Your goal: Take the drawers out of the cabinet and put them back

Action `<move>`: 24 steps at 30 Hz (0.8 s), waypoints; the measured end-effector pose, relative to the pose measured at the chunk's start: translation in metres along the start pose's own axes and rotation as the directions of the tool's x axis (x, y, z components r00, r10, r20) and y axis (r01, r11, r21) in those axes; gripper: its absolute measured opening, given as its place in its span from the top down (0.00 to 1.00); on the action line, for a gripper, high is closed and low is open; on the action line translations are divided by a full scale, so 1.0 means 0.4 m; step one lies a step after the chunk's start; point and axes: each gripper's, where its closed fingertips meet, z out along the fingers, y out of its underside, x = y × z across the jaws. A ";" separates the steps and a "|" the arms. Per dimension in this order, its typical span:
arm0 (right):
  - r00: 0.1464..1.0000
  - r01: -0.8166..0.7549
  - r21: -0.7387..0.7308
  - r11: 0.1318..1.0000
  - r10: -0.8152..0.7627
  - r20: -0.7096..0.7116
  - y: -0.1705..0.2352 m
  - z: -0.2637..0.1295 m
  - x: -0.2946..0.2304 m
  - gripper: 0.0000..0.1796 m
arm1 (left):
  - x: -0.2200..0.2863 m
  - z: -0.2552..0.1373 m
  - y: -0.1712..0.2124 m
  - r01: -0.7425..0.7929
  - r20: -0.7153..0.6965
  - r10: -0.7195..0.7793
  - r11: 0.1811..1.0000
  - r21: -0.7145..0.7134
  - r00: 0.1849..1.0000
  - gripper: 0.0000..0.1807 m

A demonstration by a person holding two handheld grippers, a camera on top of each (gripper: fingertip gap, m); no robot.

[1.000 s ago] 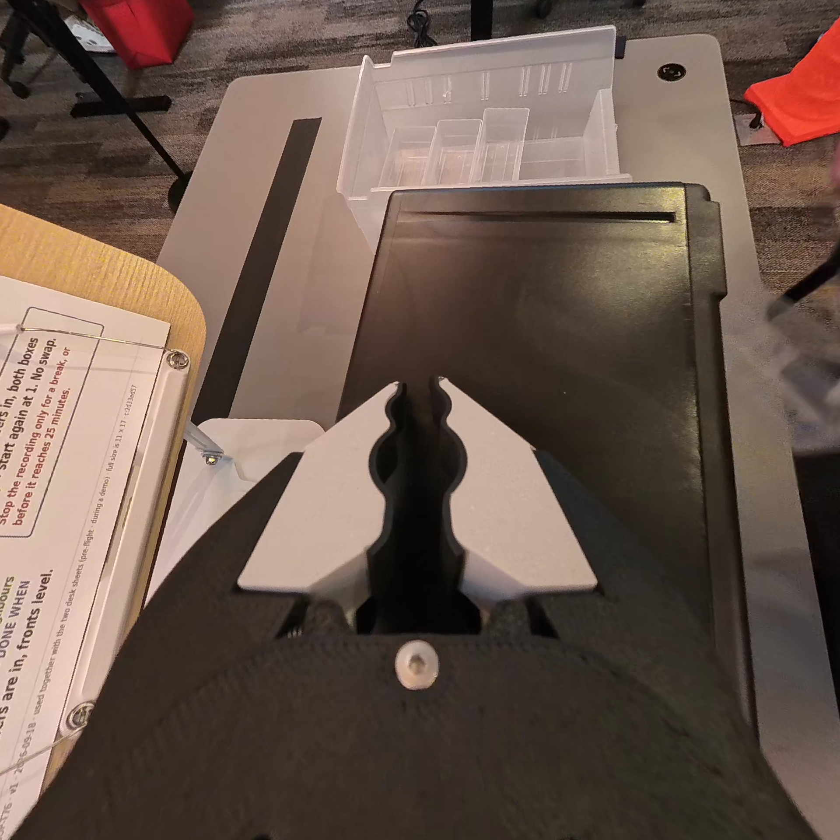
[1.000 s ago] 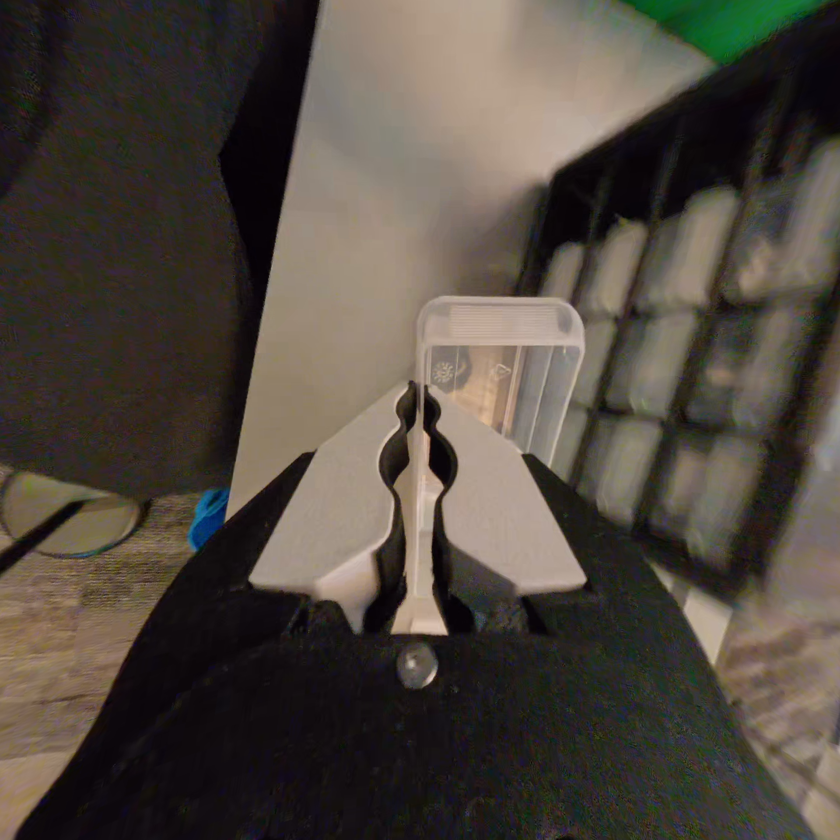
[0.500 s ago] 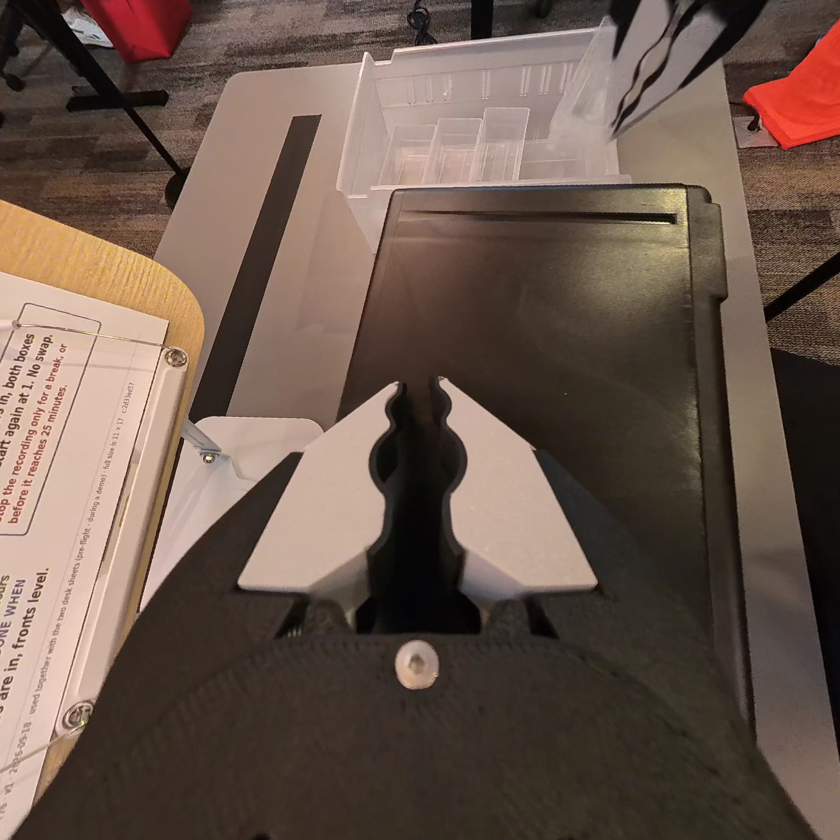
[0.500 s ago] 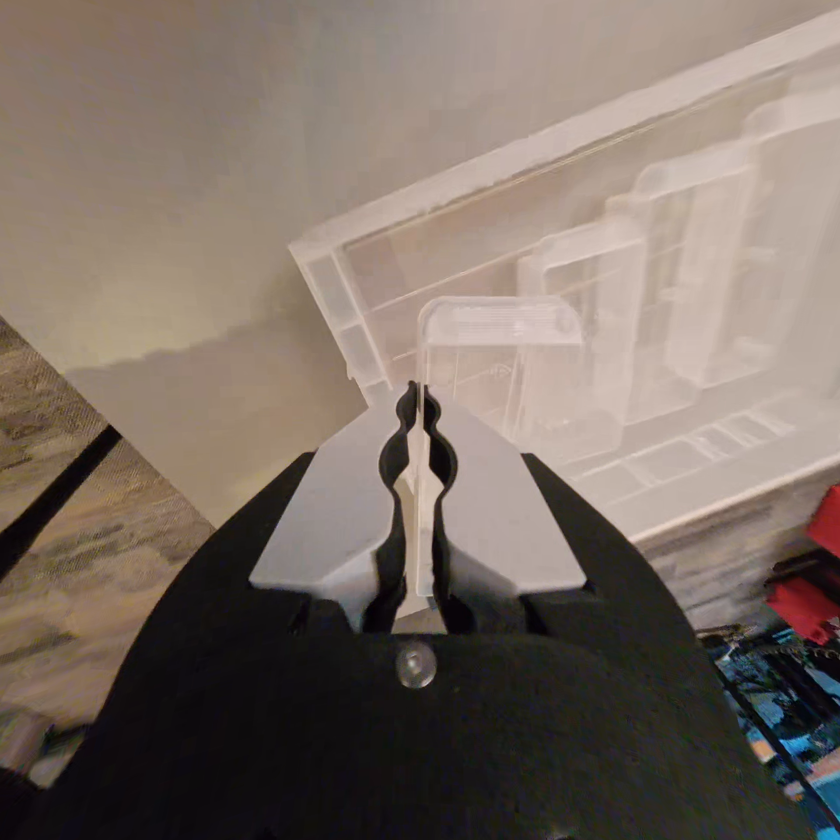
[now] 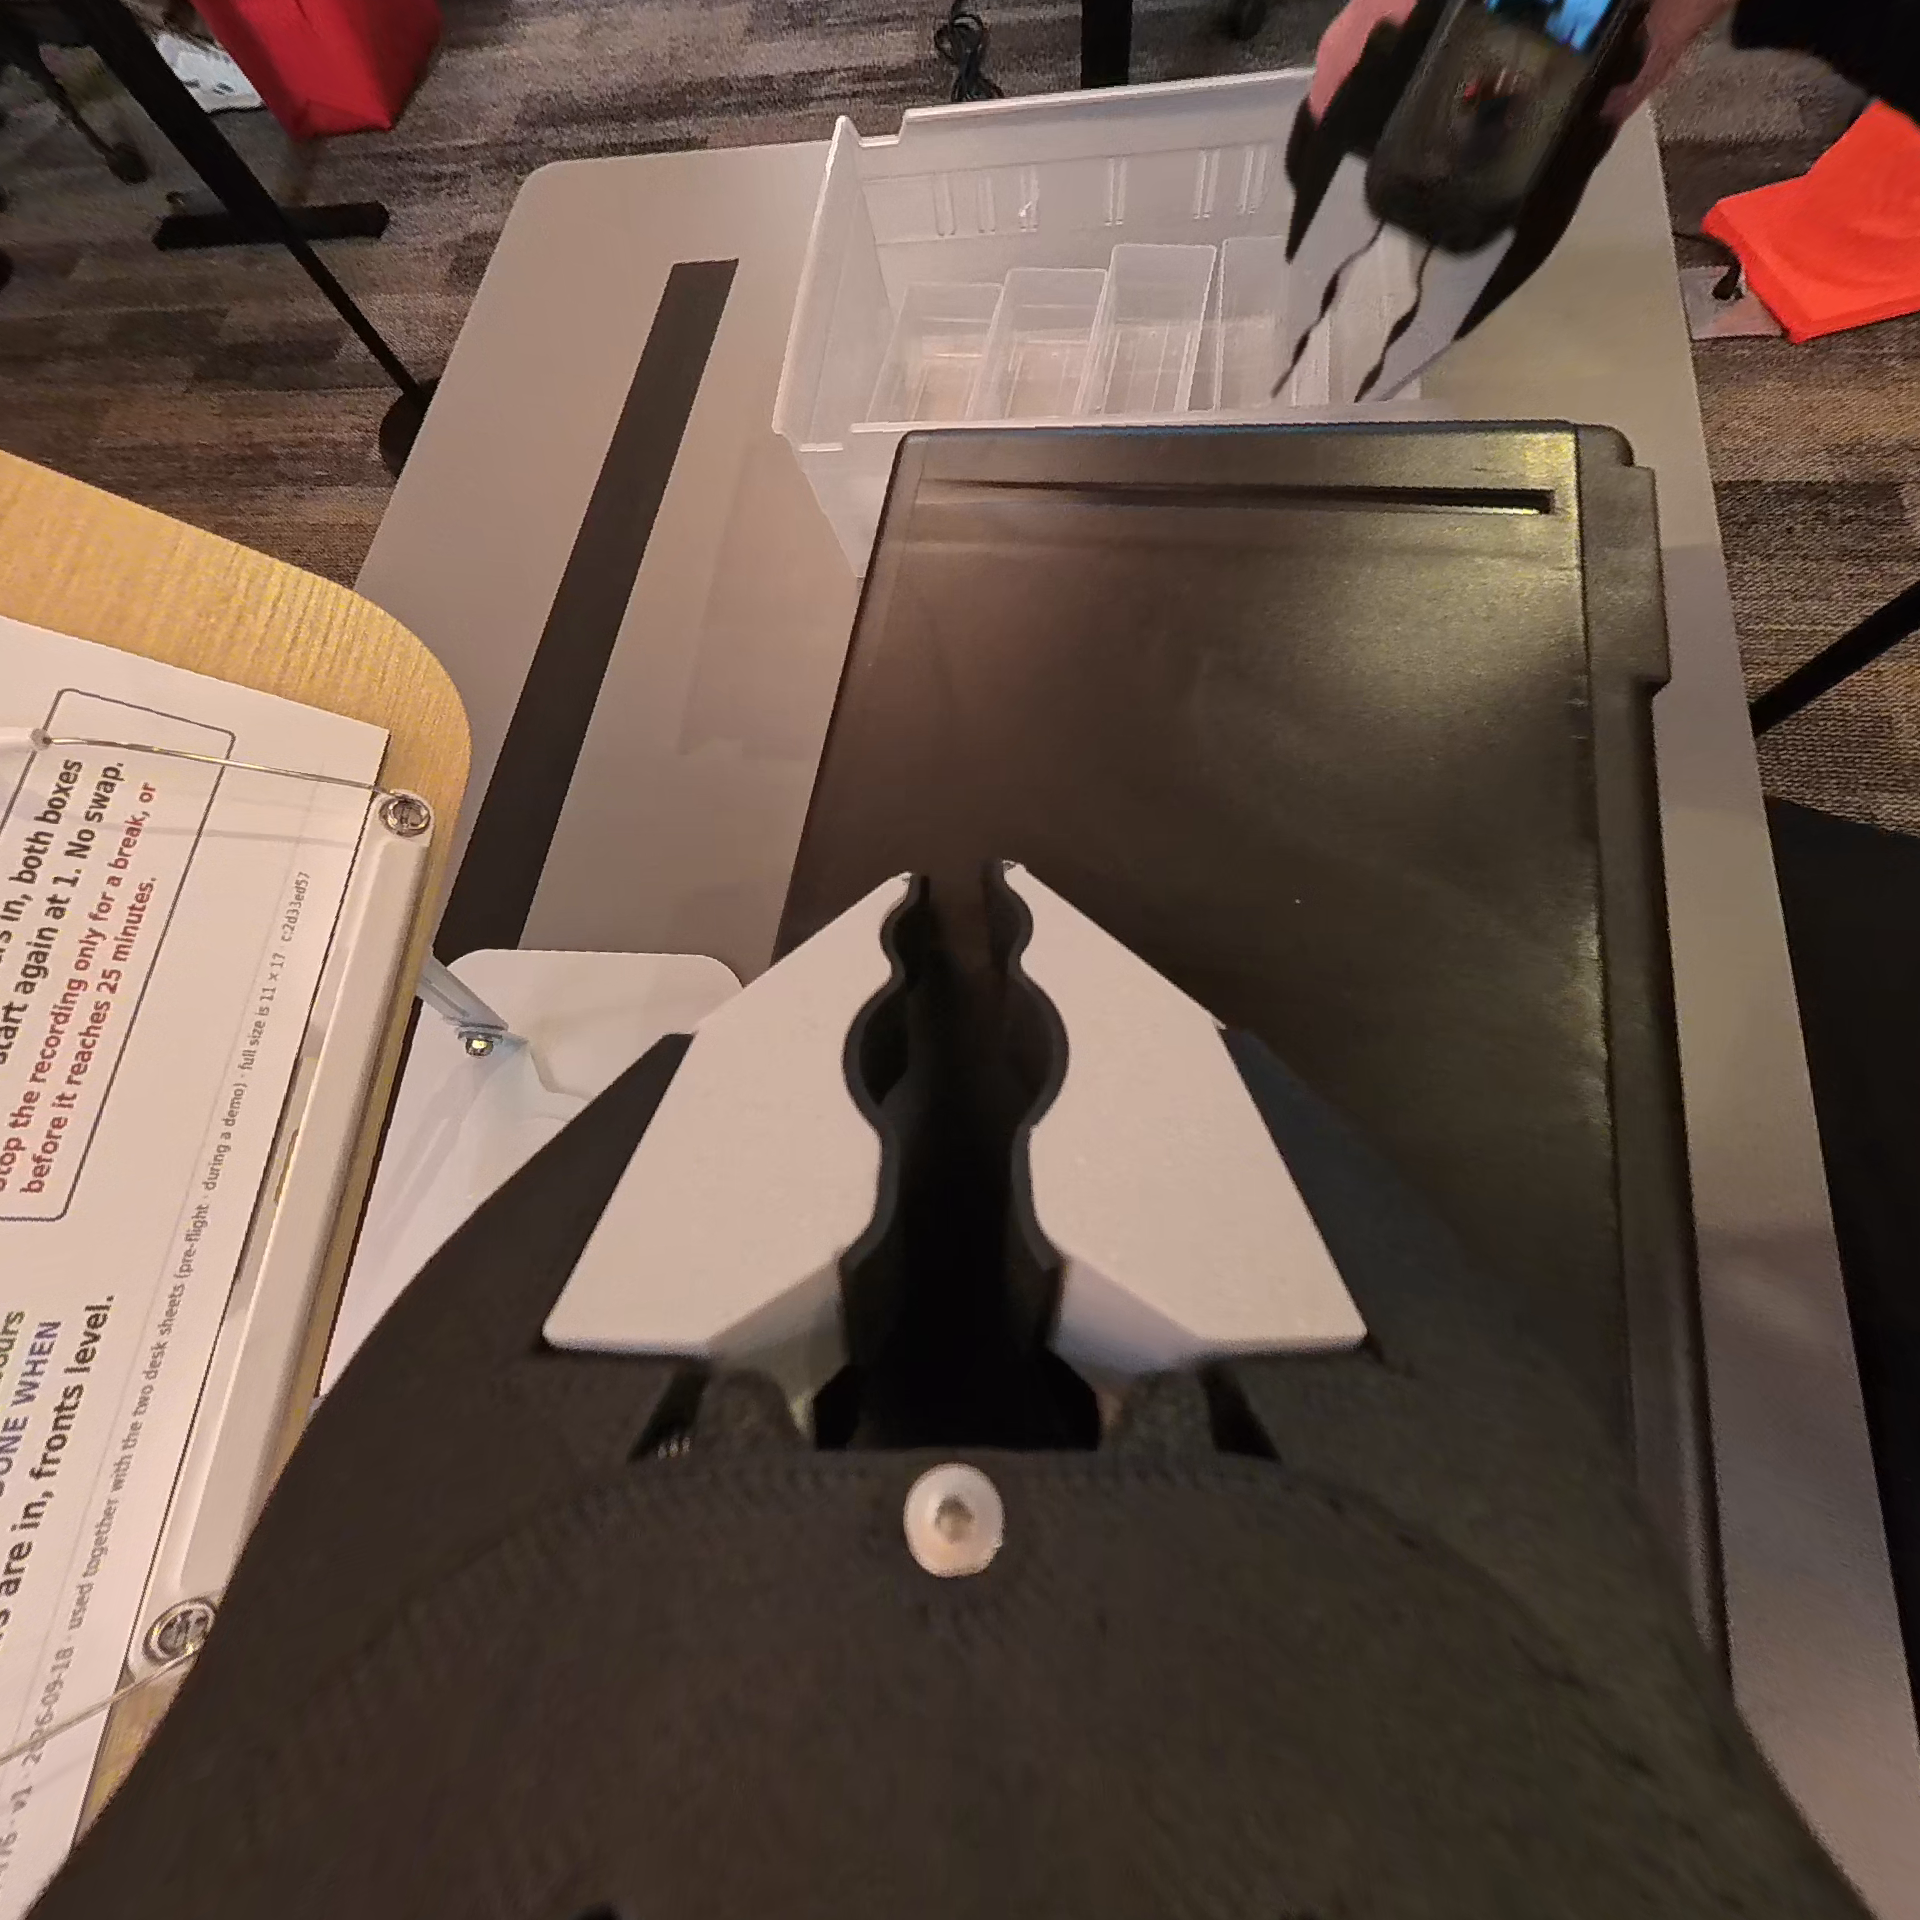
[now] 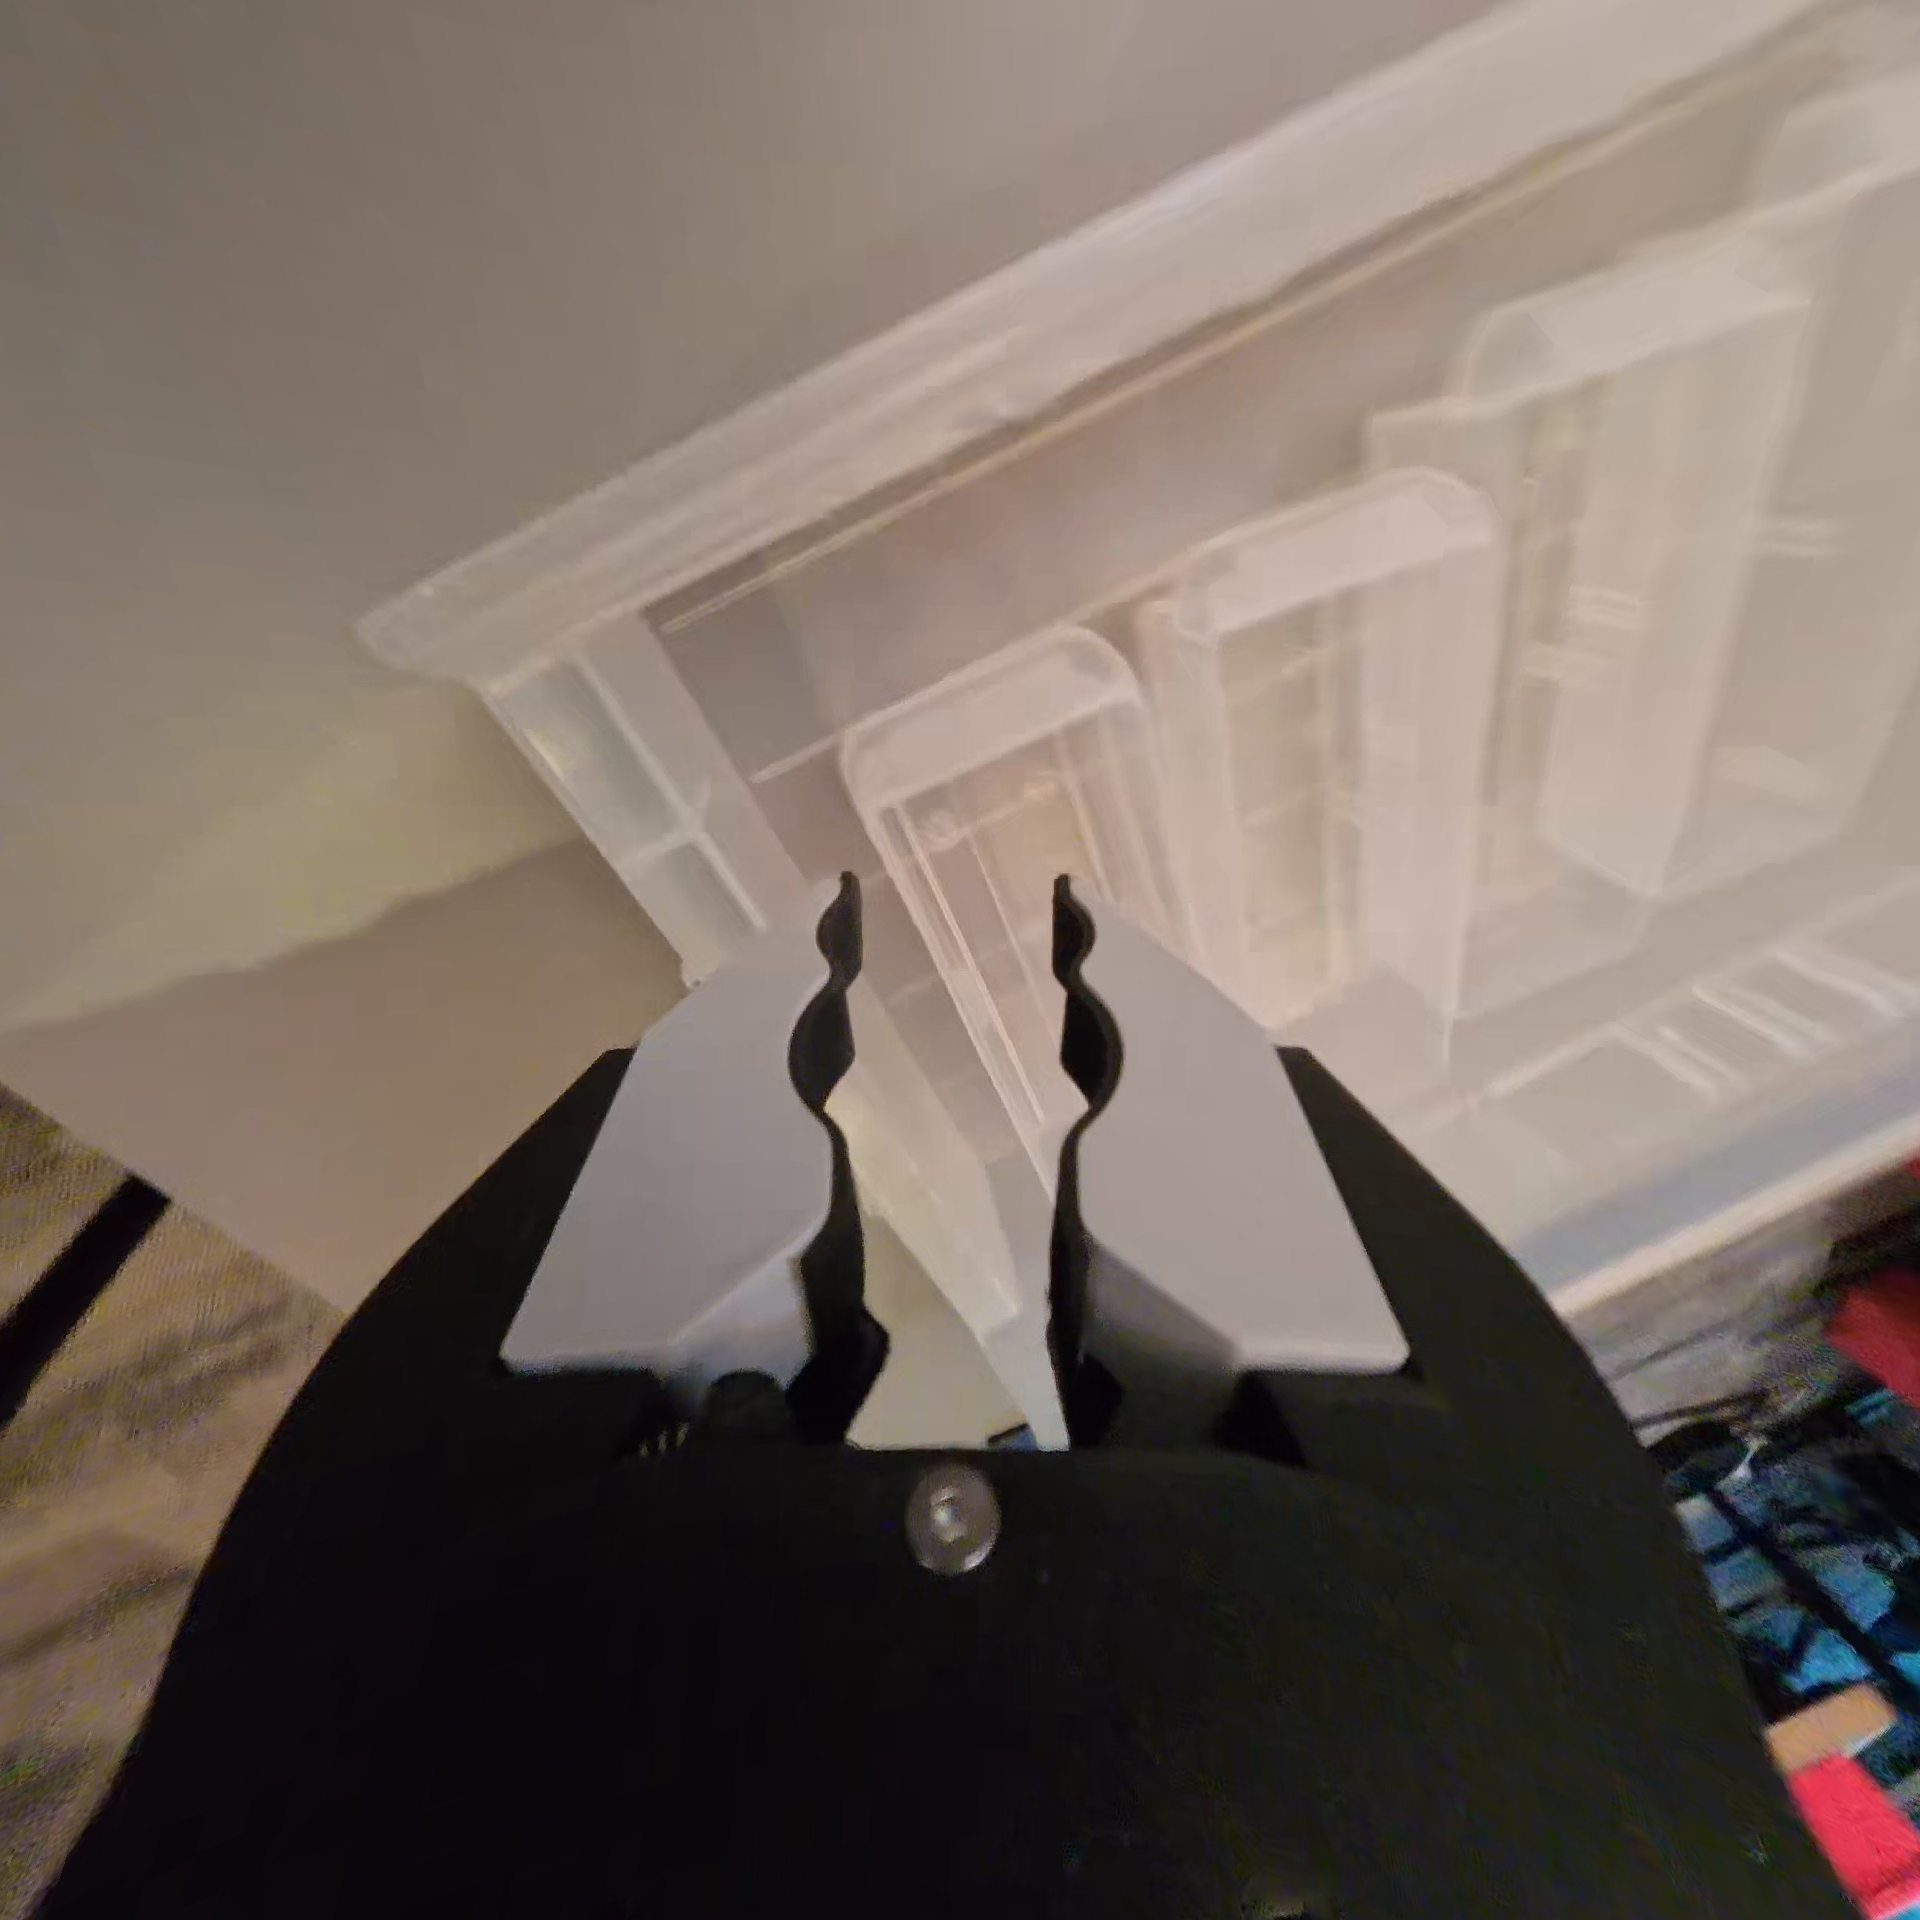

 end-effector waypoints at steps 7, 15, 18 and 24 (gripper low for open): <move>0.832 -0.402 0.306 0.863 0.484 -0.272 0.124 -0.161 0.168 0.75 | -0.011 -0.002 -0.001 0.006 0.038 -0.007 1.000 0.006 0.999 0.91; 0.623 -0.678 0.349 0.647 0.757 -0.194 0.307 -0.076 0.194 0.80 | -0.068 -0.119 -0.019 0.180 0.285 -0.232 0.963 0.199 0.930 0.81; 0.598 -0.684 0.419 0.598 0.788 -0.148 0.297 -0.061 0.200 0.88 | -0.043 -0.230 0.013 0.195 0.377 -0.286 0.945 0.262 0.881 0.78; 0.596 -0.707 0.448 0.548 0.802 -0.041 0.276 -0.028 0.195 0.95 | -0.002 -0.499 0.273 0.269 0.643 -0.305 0.950 0.157 0.702 0.76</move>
